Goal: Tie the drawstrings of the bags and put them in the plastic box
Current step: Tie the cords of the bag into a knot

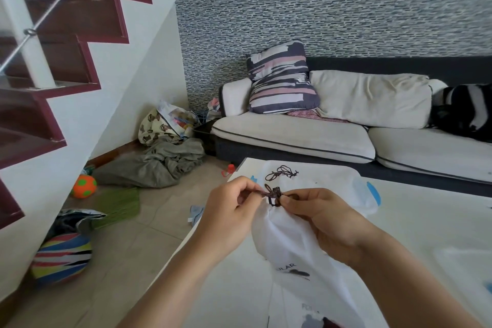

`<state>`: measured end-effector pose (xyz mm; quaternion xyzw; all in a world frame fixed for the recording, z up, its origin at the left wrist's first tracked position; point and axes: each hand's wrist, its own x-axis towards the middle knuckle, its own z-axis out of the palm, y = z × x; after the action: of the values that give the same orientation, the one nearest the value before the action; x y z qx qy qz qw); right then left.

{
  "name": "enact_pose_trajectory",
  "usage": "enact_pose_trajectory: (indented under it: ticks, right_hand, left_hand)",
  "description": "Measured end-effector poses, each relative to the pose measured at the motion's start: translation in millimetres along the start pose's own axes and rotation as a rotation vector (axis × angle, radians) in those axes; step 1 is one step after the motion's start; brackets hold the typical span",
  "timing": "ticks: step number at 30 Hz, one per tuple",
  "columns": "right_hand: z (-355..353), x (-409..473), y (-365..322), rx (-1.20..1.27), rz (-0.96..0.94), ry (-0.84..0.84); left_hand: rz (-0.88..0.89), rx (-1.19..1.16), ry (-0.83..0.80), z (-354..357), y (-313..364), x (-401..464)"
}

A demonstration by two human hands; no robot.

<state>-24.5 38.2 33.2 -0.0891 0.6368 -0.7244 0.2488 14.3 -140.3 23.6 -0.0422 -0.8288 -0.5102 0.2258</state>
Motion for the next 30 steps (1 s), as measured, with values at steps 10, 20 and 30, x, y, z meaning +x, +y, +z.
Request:
enact_pose_trajectory:
  ticks: [10,20,30]
  right_hand:
    - [-0.7,-1.0,-1.1,-0.004,-0.009,-0.001]
    - [1.2,-1.1,1.7,0.016,-0.018,-0.053]
    - [2.2,-0.8,0.9,-0.055,-0.044,-0.014]
  left_hand:
    - [0.317,-0.011,0.166,8.1,0.7,-3.2]
    - [0.462,0.088,0.146,7.1,-3.2,1.6]
    - [0.531,0.249,0.186,1.5,4.0,-1.9]
